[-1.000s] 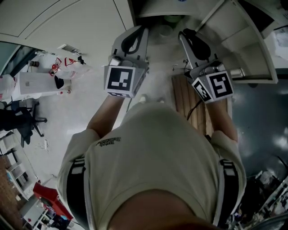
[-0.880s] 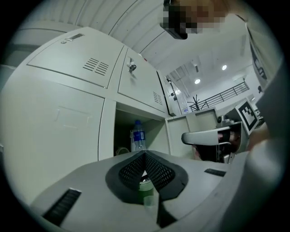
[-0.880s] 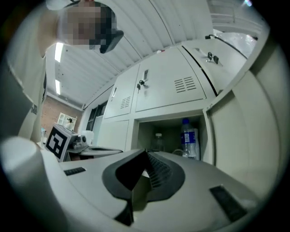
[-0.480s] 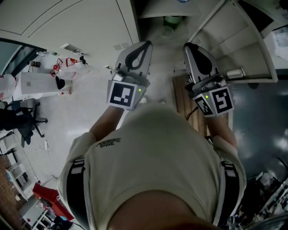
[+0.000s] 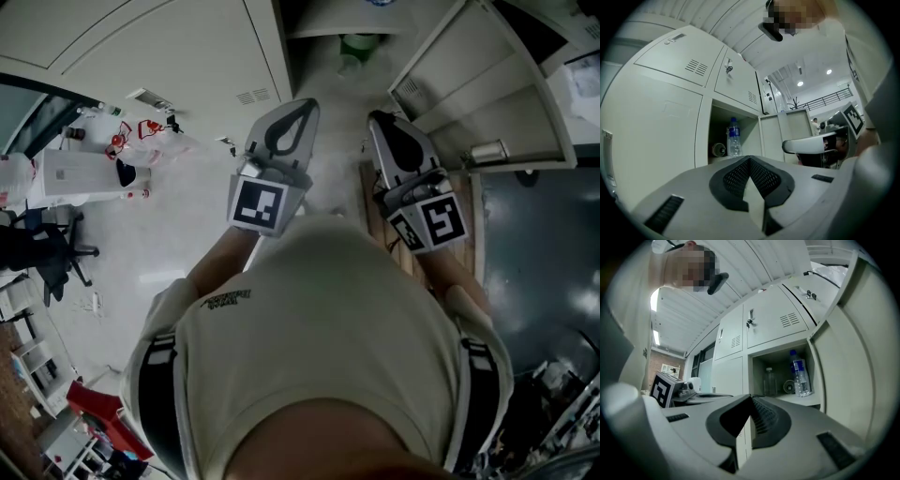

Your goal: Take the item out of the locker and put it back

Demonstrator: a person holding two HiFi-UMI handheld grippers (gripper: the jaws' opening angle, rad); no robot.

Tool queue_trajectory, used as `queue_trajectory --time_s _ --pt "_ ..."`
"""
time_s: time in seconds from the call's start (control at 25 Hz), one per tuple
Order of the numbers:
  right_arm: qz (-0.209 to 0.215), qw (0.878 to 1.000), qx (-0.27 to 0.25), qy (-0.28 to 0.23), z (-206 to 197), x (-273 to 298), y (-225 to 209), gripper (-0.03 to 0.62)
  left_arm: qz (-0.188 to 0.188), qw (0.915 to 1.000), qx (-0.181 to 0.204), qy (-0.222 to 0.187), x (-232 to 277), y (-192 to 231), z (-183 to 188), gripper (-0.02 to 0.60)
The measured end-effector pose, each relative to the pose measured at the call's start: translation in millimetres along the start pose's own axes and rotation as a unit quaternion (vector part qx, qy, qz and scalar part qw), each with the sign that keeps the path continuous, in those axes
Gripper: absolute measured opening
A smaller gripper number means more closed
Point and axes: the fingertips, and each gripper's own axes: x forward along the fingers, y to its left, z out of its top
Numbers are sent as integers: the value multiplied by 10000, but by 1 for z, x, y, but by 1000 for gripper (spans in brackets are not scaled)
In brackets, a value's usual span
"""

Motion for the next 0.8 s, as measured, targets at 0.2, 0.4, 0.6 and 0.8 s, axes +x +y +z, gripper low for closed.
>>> queue_trajectory --time_s 0.2,0.4,0.6,0.8 --pt "24 10000 65 43 -2 -2 3 0 62 10000 -56 -18 0 -1 1 14" --pt "13 10000 32 50 -1 -7 2 0 66 9998 -148 111 2 -3 -5 14" --pt "5 9999 116 88 -4 -8 0 0 104 9996 -222 163 4 -1 -11 14" --pt "62 9999 114 105 -5 -5 2 0 96 9997 -175 169 4 0 -13 14"
